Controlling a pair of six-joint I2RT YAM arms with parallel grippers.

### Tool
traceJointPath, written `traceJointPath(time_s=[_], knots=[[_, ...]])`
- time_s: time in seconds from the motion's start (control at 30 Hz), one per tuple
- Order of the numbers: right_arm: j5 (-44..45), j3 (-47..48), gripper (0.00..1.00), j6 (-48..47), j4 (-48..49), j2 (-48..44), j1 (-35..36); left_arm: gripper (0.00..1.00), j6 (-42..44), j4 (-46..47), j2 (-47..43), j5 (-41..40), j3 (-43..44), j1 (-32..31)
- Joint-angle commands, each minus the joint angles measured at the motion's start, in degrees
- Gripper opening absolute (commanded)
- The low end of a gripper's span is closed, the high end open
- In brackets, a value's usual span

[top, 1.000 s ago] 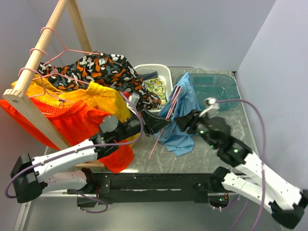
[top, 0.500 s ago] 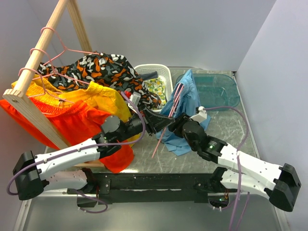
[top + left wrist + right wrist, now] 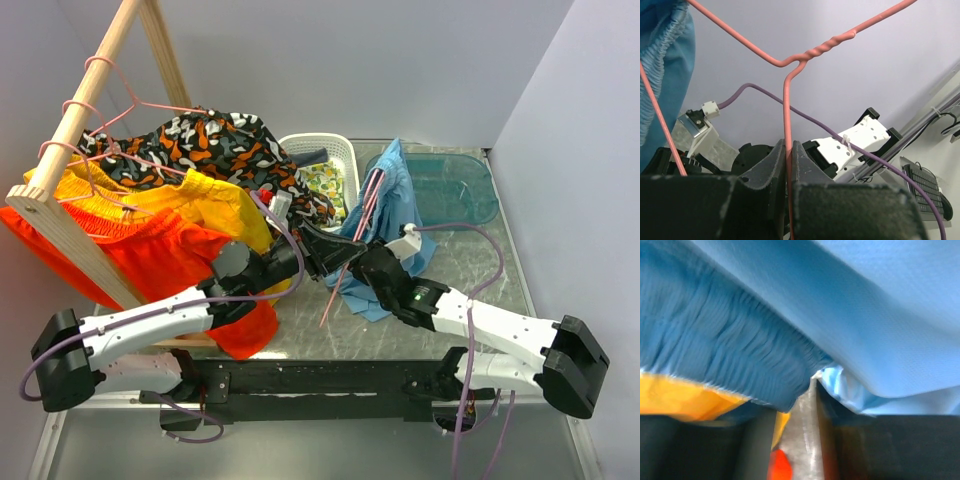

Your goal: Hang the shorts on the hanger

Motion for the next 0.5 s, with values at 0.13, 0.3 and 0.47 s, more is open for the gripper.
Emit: traceJointPath(time_s=[0.13,0.3,0.47], knots=[[6.0,3.3,0.0,0.5,-6.9,-4.3,2.8,0.01,1.4,15.7,1.5,-2.1,2.5,-0.3],[5.7,1.7,0.0,-2.1,-12.3,-10.7,8.0,0.01,3.1,20.0,3.6,-5.1,2.8,-0.4],[4.2,3.1,0.0,-4.0,-18.6,-14.3,12.5,0.01,4.0,25.2,7.7,-6.6,4.3,-0.3]])
